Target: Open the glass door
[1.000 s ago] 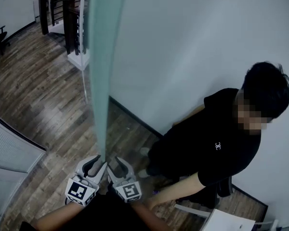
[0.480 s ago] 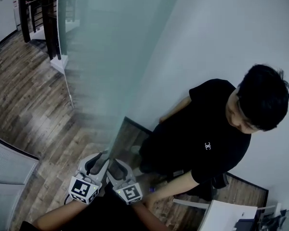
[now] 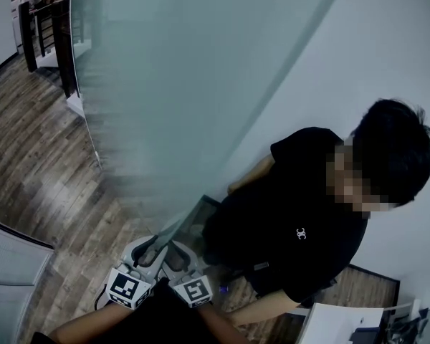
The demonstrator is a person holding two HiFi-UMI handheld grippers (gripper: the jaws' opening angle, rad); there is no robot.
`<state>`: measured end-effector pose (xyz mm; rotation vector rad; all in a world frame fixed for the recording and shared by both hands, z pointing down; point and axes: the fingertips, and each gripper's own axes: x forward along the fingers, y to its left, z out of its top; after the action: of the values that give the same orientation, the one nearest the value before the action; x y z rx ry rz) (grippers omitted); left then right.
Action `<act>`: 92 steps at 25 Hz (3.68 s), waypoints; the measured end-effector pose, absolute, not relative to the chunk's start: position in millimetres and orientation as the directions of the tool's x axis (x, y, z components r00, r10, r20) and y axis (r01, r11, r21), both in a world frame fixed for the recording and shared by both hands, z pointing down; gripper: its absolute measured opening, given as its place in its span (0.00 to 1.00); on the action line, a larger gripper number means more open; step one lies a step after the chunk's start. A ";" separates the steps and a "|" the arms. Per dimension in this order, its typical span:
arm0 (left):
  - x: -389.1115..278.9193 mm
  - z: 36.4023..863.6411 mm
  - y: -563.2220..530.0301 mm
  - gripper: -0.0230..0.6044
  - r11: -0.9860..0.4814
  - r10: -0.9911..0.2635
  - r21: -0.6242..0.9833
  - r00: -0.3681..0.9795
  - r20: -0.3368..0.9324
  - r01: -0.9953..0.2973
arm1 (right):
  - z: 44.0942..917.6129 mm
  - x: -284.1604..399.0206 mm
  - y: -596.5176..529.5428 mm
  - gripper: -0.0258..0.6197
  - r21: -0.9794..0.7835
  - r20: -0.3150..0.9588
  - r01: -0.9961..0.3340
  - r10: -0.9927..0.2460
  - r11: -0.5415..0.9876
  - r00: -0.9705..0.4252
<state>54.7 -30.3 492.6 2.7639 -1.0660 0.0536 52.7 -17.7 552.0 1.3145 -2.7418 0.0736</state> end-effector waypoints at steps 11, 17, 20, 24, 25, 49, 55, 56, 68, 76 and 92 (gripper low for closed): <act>86.1 494.0 -46.8 0.22 -0.785 -0.598 0.138 0.796 0.091 -0.605 | 551.6 78.8 -42.1 0.31 -0.003 0.107 -0.799 -0.795 0.601 -0.597; 98.1 495.6 -53.9 0.21 -0.794 -0.588 0.138 0.805 0.077 -0.592 | 550.5 91.0 -54.1 0.29 0.007 0.115 -0.808 -0.803 0.590 -0.585; 105.6 496.1 -57.5 0.21 -0.793 -0.587 0.149 0.806 0.071 -0.591 | 547.7 100.7 -61.3 0.29 0.014 0.107 -0.808 -0.805 0.589 -0.584; 116.4 491.4 -63.2 0.21 -0.798 -0.580 0.152 0.812 0.063 -0.583 | 543.0 111.9 -70.9 0.29 -0.010 0.096 -0.809 -0.804 0.588 -0.586; 118.0 491.9 -65.3 0.21 -0.798 -0.582 0.149 0.811 0.064 -0.584 | 543.1 113.2 -73.2 0.28 -0.011 0.095 -0.806 -0.802 0.592 -0.590; 150.1 479.0 -115.1 0.04 -0.783 -0.608 0.140 0.793 0.036 -0.606 | 540.4 148.7 -113.0 0.21 -0.014 0.071 -0.802 -0.800 0.597 -0.596; 156.4 483.6 -117.9 0.04 -0.783 -0.602 0.174 0.798 0.031 -0.597 | 543.4 160.2 -120.1 0.13 0.009 0.112 -0.800 -0.796 0.600 -0.595; 156.1 484.1 -117.2 0.04 -0.781 -0.603 0.177 0.797 0.036 -0.599 | 542.3 161.1 -120.8 0.13 0.008 0.104 -0.796 -0.792 0.606 -0.602; 158.3 487.8 -112.2 0.04 -0.776 -0.603 0.196 0.796 0.049 -0.600 | 549.1 194.3 -145.6 0.14 -0.025 0.094 -0.832 -0.827 0.555 -0.554; 152.4 498.3 -97.5 0.04 -0.787 -0.576 0.217 0.814 0.073 -0.577 | 538.7 218.5 -170.1 0.17 -0.040 0.040 -0.860 -0.859 0.509 -0.510; 147.1 496.0 -109.9 0.04 -0.783 -0.578 0.230 0.812 0.075 -0.578 | 548.0 280.2 -228.2 0.19 -0.041 0.083 -0.858 -0.854 0.512 -0.513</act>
<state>147.1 -109.9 496.0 2.7555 -0.8938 0.0004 280.2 -228.2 548.0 1.5226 -2.6859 0.1192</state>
